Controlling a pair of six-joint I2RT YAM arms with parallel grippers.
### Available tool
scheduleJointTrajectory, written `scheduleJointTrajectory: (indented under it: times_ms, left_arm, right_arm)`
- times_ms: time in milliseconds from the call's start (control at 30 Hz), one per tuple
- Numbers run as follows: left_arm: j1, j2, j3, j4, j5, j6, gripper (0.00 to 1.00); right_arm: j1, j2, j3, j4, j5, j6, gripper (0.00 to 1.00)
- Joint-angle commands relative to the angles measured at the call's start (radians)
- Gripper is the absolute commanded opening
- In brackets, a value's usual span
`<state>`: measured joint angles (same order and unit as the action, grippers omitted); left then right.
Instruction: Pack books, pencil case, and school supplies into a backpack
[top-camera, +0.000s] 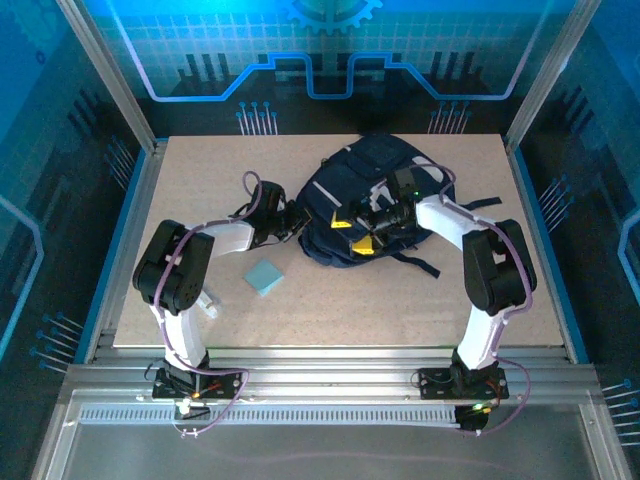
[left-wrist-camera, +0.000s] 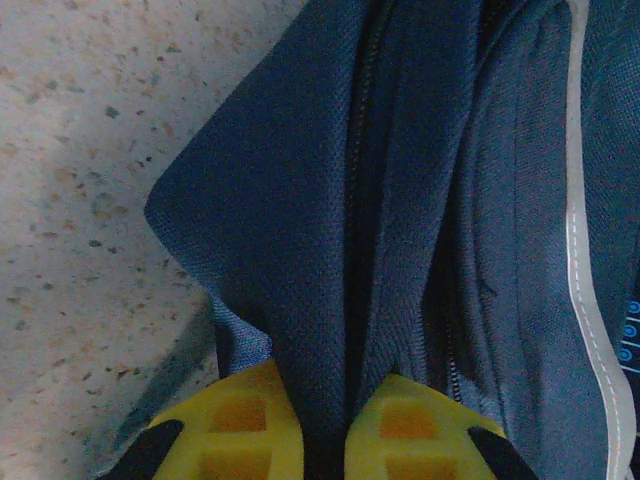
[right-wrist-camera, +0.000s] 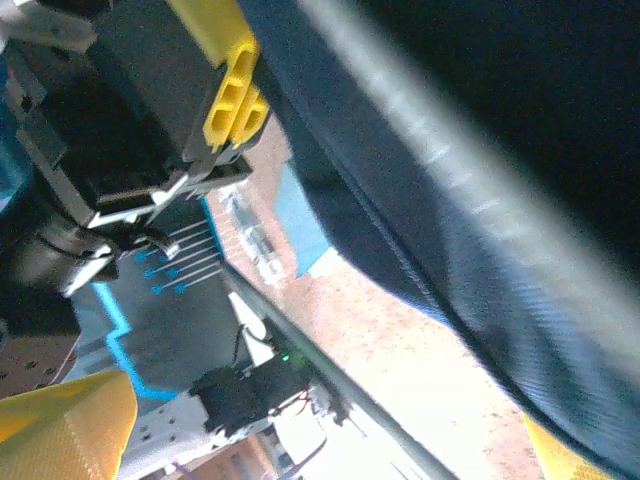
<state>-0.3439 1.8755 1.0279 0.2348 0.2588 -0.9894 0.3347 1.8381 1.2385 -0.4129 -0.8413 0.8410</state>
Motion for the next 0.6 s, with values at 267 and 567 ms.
scheduleJointTrajectory:
  times_ms: [267, 567]
  left_arm:
    - [-0.050, -0.042, 0.047, 0.073, 0.101, 0.084, 0.17]
    - [-0.001, -0.162, 0.077, -0.209, 0.034, 0.289, 0.72]
  right_arm:
    - [0.008, -0.183, 0.060, -0.232, 0.239, -0.164, 0.99]
    - [-0.153, -0.360, -0.057, -0.268, 0.504, -0.223, 0.95]
